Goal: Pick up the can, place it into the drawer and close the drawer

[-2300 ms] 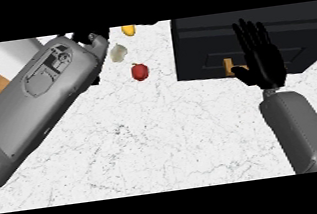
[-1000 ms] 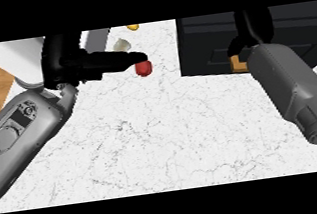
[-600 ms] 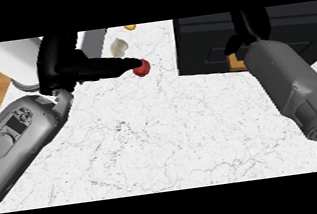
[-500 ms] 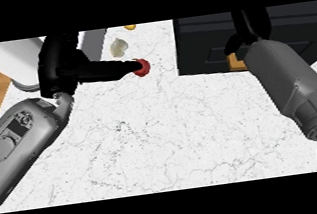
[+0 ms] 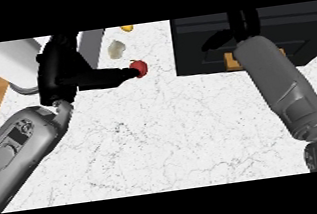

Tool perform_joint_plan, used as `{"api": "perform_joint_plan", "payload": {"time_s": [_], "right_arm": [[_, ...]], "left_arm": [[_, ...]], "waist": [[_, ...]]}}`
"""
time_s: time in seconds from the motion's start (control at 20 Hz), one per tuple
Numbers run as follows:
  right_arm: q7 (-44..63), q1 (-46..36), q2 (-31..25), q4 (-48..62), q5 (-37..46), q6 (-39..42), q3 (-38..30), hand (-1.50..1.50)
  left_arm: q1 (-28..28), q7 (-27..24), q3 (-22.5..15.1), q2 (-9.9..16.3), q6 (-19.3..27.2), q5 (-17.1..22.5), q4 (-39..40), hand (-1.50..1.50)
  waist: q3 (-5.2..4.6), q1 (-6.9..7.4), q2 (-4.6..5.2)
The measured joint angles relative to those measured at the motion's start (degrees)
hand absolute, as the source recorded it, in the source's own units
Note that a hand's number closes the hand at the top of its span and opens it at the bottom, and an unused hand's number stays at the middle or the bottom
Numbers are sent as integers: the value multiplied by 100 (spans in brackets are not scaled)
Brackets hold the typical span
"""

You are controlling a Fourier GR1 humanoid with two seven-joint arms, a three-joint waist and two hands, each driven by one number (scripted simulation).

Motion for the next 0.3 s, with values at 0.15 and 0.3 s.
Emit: {"api": "perform_joint_plan", "payload": {"time_s": [0.15,0.3], "right_arm": [[-151,-108,149,-55,-490,304,-387,-150],[-298,-179,166,-62,-857,598,-661,-150]], "left_arm": [[108,-6,43,37,3,-24,-9,-150],[249,-42,115,75,-27,-49,-85,-150]], "waist": [[2,-53,-24],[-3,-68,-33]]}}
